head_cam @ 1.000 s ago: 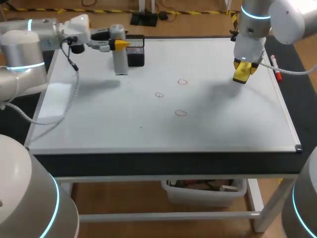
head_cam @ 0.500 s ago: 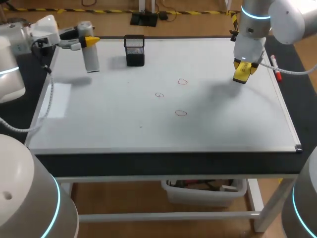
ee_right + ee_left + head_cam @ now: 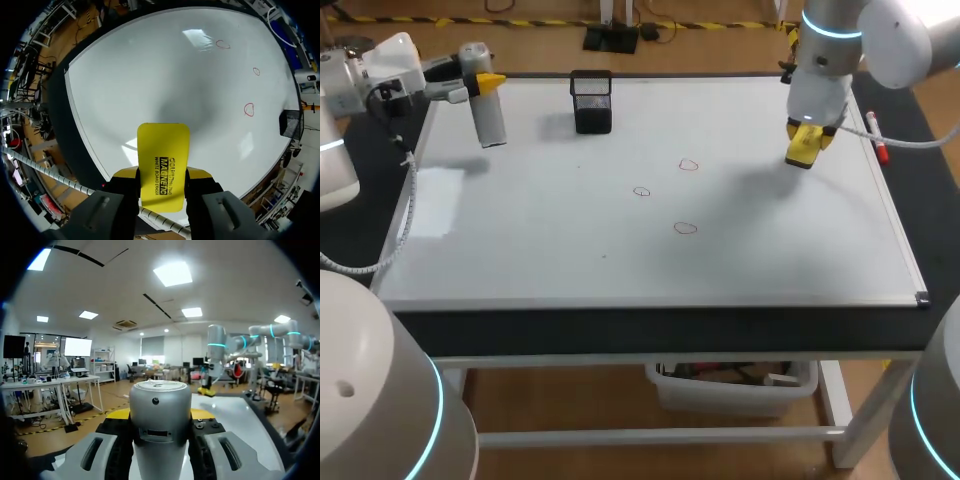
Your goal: Pick up the inspection probe, press it on each red-marked spot on the whiteboard one by one, put down the probe, pick up the eraser, and wipe off all the red marks.
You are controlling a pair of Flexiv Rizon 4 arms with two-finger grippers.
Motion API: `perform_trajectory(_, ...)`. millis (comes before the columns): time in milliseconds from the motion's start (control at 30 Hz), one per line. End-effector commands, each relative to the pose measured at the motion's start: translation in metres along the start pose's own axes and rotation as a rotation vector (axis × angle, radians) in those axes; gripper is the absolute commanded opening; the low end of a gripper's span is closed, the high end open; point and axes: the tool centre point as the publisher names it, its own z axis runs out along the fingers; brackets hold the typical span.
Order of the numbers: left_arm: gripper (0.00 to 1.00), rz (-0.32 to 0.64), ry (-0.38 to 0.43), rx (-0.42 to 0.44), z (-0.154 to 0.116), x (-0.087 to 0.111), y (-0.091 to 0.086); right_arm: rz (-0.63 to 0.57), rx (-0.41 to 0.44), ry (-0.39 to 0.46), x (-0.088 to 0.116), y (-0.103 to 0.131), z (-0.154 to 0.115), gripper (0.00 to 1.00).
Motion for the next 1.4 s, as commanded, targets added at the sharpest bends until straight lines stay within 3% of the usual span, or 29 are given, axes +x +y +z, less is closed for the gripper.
perform_trajectory(33, 0.00, 0.002, -0.003, 0.001, 0.000, 0.001, -0.001, -0.023, -0.015, 0.028, -0.029, 0.015, 0.001, 0.00)
perform_trajectory(467, 0.00, 0.002, -0.003, 0.001, 0.000, 0.001, -0.001, -0.223, -0.093, 0.001, -0.143, 0.082, 0.006, 0.00)
perform_trajectory(800, 0.00, 0.002, -0.003, 0.001, 0.000, 0.001, -0.001, -0.395, -0.069, 0.029, -0.215, 0.132, 0.008, 0.00)
perform_trajectory(1100, 0.00, 0.002, -0.003, 0.001, 0.000, 0.001, -0.001, -0.504, -0.080, 0.026, -0.251, 0.173, 0.014, 0.00)
perform_trajectory(1400, 0.00, 0.002, -0.003, 0.001, 0.000, 0.001, -0.001, -0.551, -0.083, 0.020, -0.263, 0.191, 0.020, 0.00)
